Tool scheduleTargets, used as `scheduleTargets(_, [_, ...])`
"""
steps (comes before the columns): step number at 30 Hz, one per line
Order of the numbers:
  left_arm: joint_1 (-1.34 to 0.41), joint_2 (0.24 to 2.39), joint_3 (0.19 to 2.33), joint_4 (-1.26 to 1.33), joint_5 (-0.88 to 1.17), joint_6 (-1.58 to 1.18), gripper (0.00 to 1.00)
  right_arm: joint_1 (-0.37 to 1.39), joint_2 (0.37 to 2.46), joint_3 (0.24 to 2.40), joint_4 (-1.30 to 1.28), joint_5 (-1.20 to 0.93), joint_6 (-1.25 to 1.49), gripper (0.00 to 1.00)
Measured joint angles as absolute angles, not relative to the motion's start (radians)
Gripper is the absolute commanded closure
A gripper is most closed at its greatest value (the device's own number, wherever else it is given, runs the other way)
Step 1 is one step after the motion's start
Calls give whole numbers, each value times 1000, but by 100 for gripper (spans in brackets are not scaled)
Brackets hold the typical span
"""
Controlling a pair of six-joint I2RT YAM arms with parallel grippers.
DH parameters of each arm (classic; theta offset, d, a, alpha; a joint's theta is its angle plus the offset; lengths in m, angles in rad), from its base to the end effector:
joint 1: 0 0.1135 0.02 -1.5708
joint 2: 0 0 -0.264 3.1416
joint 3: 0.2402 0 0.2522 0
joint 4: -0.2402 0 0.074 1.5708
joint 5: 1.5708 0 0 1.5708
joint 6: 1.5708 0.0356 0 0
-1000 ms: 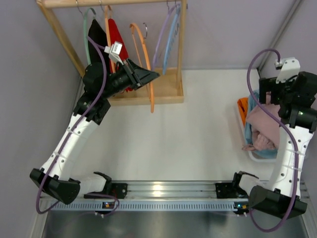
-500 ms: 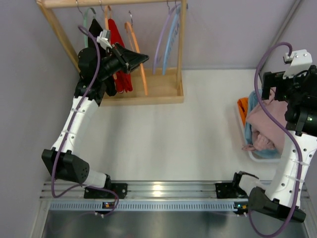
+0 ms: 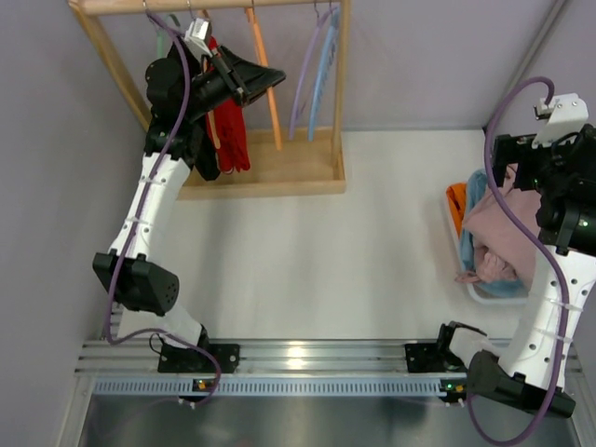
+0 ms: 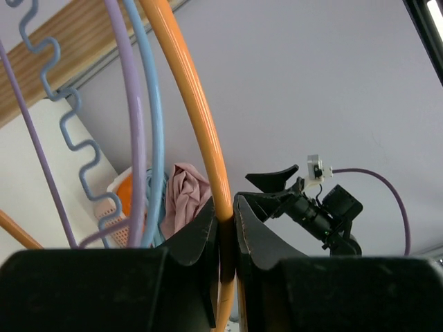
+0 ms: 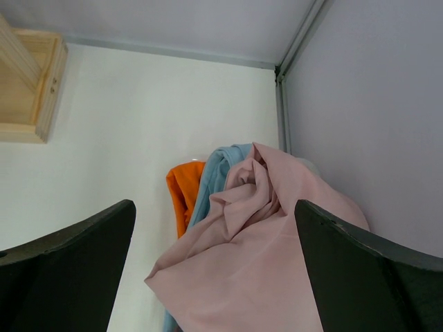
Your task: Remove the trousers from the hanger
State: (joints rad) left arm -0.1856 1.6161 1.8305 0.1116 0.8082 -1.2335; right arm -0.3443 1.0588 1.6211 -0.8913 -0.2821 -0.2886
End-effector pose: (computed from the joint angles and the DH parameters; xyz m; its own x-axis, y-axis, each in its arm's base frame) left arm 0.3411 -0.0902 0.5195 -0.6514 -0.5410 -0.5320 0.5620 0.1271 -0.8173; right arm 0.1618 -0.0475 0.4900 -0.3132 -0.1781 -0.9328 -0.0135 0.9830 -0.1831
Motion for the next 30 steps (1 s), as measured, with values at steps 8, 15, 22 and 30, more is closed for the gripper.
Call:
scheduleTargets(8, [-186, 1773, 1946, 118, 796, -1256, 100, -344, 1061, 1643, -907, -290, -268, 1])
scheduleTargets(15, [-192, 1825, 1968, 120, 789, -1287, 100, -344, 1051, 1643, -907, -290, -268, 1])
scheduleTargets(22, [-214, 1850, 1970, 139, 802, -1308, 100, -344, 1037, 1642, -907, -290, -266, 1])
scheduleTargets(30, [-248, 1887, 2009, 144, 807, -1306, 100, -344, 1032, 1629, -910, -291, -263, 1])
